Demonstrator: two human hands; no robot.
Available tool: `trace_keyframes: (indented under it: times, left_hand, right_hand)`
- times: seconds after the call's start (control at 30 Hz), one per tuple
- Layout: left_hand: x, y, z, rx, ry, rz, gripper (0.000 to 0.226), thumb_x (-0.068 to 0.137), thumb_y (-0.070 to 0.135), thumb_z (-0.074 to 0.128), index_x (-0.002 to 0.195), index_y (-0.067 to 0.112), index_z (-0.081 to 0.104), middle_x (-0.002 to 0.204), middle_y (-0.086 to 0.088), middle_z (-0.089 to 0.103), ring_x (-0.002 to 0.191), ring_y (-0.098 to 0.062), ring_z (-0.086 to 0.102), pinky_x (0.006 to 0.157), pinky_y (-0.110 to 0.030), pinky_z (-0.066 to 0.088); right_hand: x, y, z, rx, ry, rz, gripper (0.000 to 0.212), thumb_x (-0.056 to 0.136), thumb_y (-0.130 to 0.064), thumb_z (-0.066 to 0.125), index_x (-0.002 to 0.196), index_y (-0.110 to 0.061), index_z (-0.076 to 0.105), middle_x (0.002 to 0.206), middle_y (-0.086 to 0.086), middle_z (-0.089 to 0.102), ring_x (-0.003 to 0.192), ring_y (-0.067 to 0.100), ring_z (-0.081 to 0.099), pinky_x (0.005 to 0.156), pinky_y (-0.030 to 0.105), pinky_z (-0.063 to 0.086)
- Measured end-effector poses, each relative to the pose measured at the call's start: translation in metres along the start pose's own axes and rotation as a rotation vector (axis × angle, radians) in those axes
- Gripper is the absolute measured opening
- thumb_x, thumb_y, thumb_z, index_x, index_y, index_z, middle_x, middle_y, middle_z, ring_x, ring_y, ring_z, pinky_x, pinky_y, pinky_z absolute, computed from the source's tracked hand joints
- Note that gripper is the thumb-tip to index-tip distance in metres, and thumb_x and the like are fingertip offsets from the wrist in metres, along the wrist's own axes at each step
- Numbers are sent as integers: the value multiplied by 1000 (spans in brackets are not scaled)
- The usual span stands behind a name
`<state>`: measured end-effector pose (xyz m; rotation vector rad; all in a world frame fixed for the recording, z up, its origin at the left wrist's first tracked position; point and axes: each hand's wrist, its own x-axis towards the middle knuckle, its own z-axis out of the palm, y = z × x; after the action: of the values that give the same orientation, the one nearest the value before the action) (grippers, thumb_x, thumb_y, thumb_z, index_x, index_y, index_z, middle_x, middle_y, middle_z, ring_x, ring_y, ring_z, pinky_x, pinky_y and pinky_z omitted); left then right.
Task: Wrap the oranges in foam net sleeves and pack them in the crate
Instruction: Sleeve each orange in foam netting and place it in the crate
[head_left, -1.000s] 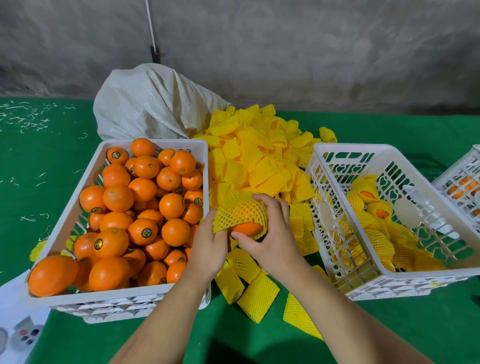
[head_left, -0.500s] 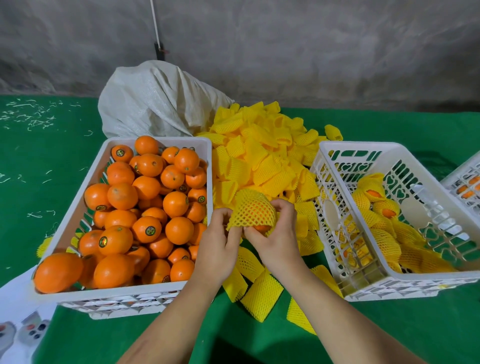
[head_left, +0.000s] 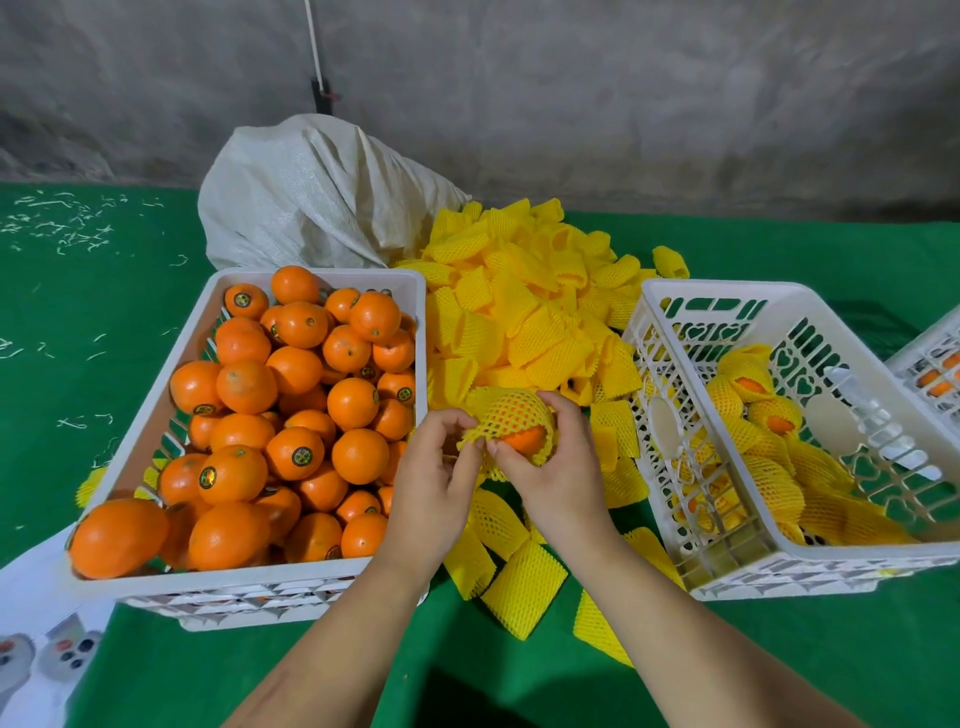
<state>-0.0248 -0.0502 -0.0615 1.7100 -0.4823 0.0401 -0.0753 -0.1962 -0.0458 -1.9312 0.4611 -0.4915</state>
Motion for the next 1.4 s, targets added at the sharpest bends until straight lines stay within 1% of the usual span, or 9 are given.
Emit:
trace_keyframes:
  times: [0.17,0.33,0.47,0.6,0.73,1.03,1.17,1.33,1.4]
  left_hand:
    - [-1,1,0,7,-36,98,11,104,36,63,114,33,66,114,13,58,110,-20,61,82,-28,53]
    - [-1,3,-1,-127,37,-94,45,100,73,46,118,33,48,102,11,59,92,-14,59,76,-46,51]
    - [0,-2,-1,26,-144,-121,58,96,84,33,146,55,34,118,29,65,104,-2,67,83,-38,55]
    - [1,-4,-4,-287,-173,-167,79,96,68,61,158,26,36,145,14,62,134,-13,60,106,-36,54]
    - [3,-5,-6,-195,-170,-187,80,90,60,76,157,39,38,154,18,53,144,-5,48,112,-36,50]
    - [7,-7,-4,-107,-184,-114,82,96,50,74,163,32,31,157,20,49,146,-4,46,120,-43,42]
    - [8,0,-16,-199,-285,-227,95,90,56,77,164,46,19,124,9,66,119,-9,63,101,-30,52]
    - [28,-38,-104,875,-66,-144,71,96,65,53,159,34,42,150,-2,55,141,-30,46,113,-51,40]
    - [29,-55,-126,1145,-200,-264,84,94,66,60,165,40,24,161,-3,43,151,-39,29,118,-59,32]
  right_hand:
    - [-2,-6,6,-30,80,-18,73,78,-27,89,129,-35,39,126,-5,38,108,4,43,70,10,45]
    - [-9,-15,5,111,52,-62,77,80,-15,86,128,-40,30,127,-12,27,126,17,39,95,30,48]
    - [-15,-29,-2,213,-189,-80,79,84,-26,75,141,-57,32,139,-26,26,136,1,40,97,16,51]
    - [-15,-38,-2,532,-361,95,75,82,-50,66,151,-55,37,159,-15,42,143,8,46,108,34,46]
    - [-8,-44,2,461,-220,158,102,69,-70,77,154,-59,22,134,-46,36,115,-26,47,78,9,50]
    - [3,-45,-2,391,-366,209,84,85,-62,65,158,-49,25,156,-10,44,140,15,47,107,33,46]
    - [15,-40,-9,719,-291,331,76,90,-51,63,158,-47,28,156,0,49,137,25,54,115,54,43]
    - [54,-18,-56,743,-59,349,61,106,-37,54,160,-44,27,166,-3,33,148,24,38,109,45,42]
    - [69,-3,-80,652,104,322,58,109,-33,51,160,-44,27,167,-6,29,145,19,38,104,44,43]
